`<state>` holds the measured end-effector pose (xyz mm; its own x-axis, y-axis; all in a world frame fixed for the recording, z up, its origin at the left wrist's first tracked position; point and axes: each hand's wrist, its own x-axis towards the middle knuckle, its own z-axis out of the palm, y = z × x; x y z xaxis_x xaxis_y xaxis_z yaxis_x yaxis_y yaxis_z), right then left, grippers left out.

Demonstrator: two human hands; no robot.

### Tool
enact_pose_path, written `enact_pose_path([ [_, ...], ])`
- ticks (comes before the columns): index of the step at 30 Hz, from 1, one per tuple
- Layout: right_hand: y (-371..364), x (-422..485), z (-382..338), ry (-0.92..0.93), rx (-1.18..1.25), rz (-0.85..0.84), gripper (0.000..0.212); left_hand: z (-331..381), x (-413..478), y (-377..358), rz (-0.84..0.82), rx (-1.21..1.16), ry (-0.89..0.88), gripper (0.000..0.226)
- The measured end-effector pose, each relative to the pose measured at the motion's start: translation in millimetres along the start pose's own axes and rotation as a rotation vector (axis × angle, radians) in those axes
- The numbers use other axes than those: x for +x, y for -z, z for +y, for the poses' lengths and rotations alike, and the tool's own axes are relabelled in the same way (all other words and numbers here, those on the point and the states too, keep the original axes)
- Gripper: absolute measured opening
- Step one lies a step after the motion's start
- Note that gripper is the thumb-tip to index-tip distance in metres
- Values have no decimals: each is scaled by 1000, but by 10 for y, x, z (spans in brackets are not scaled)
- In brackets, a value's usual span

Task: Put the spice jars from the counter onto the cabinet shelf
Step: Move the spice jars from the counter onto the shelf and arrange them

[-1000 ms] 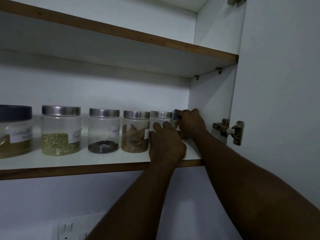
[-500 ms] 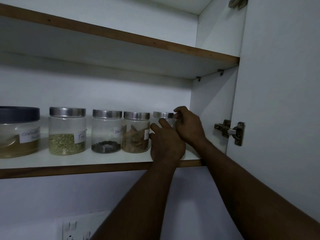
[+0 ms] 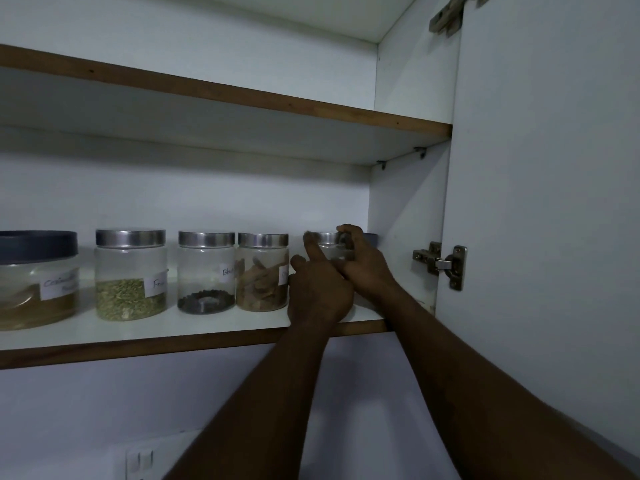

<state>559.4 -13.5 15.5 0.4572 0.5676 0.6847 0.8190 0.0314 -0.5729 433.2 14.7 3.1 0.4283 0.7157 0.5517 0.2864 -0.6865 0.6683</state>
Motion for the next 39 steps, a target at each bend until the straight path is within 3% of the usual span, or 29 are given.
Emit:
enact_pose_path([
  [2, 41, -87, -44, 33, -21, 78, 58, 0, -49, 14, 90, 5, -49, 76],
  [7, 123, -238, -96, 51, -83, 250, 72, 0, -39, 42, 119, -39, -86, 61],
  [11, 172, -276, -55, 16, -6, 143, 80, 4, -123, 139, 245, -69, -101, 47],
  [15, 181, -265, -3, -1, -25, 74, 98, -162, -313, 283, 551, 69, -325, 45],
  [18, 175, -250, 7, -6, -21, 81, 113, -335, -339, 467, 653, 126, -251, 57],
  [21, 173, -253, 19, -25, -27, 95, 119, -349, -254, 603, 494, 117, -79, 88],
  [24, 159, -276, 5, -27, -53, 79, 119, -347, -170, 653, 340, 198, -9, 104],
  [27, 142, -275, -23, -18, -24, 52, 105, -396, -73, 644, 149, 172, 30, 118],
  [32, 152, -267, -47, -41, 26, -13, 90, -408, 77, 620, 14, 14, -16, 120],
  [35, 138, -297, -62, -4, -8, -11, 96, -449, 131, 600, -26, -44, -24, 130],
  [39, 137, -309, -62, 16, -47, -7, 109, -501, 179, 632, -75, -105, 58, 124],
])
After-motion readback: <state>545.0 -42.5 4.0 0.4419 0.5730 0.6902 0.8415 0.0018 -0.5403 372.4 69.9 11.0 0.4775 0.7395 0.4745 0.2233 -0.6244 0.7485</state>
